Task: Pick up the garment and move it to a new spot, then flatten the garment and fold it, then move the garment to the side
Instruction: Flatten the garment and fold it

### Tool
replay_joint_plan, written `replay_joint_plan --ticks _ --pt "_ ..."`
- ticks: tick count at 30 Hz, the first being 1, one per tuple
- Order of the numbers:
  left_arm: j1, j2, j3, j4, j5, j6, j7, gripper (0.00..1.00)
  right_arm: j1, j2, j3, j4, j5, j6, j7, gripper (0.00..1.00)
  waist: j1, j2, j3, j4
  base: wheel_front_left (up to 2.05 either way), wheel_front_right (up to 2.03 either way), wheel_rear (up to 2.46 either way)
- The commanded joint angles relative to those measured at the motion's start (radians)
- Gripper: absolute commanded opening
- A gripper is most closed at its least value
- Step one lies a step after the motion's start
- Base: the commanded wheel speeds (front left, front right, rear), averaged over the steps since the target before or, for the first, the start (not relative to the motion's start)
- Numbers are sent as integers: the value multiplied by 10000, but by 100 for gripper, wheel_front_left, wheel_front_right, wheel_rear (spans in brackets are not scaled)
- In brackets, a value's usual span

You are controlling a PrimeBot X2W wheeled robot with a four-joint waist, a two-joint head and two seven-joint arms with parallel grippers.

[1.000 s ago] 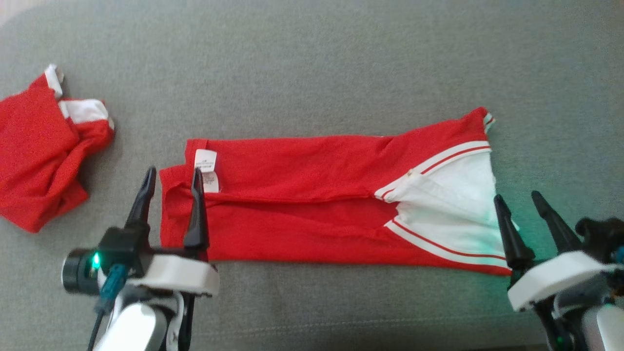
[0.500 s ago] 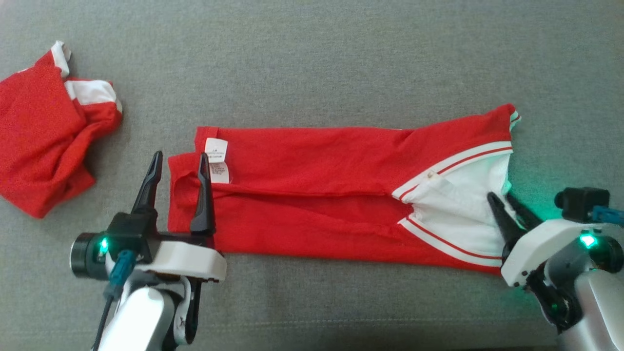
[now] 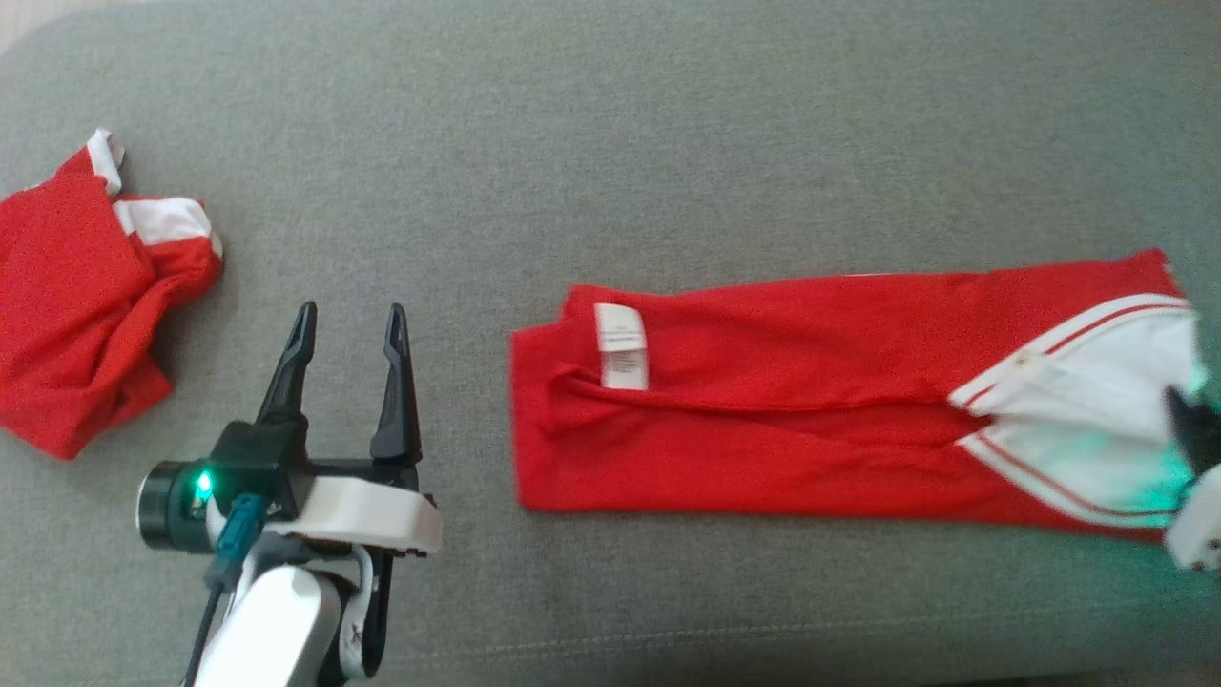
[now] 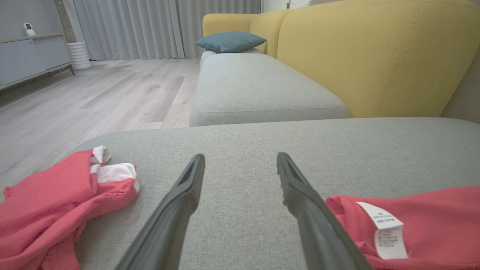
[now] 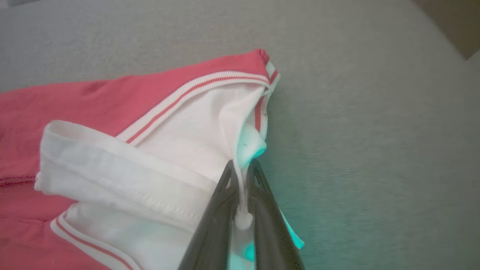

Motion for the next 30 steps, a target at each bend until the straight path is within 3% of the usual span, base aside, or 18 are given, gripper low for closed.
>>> replay_joint_plan --ticks 1,8,13,16,21,25,30 --pt "-202 92 297 -341 -36 20 -39 100 14 -580 -137 -467 -89 -9 22 0 0 -1 -90 -60 0 0 0" --pt "-125 89 252 -360 -104 29 -11 100 -440 -785 337 -1795 -324 -9 315 0 0 -1 -320 -150 0 0 0" --pt "-164 70 176 -301 -163 -46 -1 100 -1173 -334 2113 -3529 -498 -9 700 0 0 -1 -500 -63 0 0 0" --pt "-197 40 121 -247 -201 -102 -7 100 -1615 162 3543 -3969 -362 -9 840 0 0 -1 -574 62 0 0 0" --pt "-222 -19 4 -209 -220 -143 -9 100 -2035 1315 5614 -3464 230 -9 681 0 0 -1 -632 360 0 0 0" --pt "-221 -68 -93 -198 -230 -161 -7 100 -2232 2272 6425 -2322 504 -9 332 0 0 -1 -636 575 0 0 0" --pt "-236 -147 -217 -158 -229 -157 5 100 -2311 2989 7070 -1037 815 -9 -270 0 0 -1 -591 780 0 0 0"
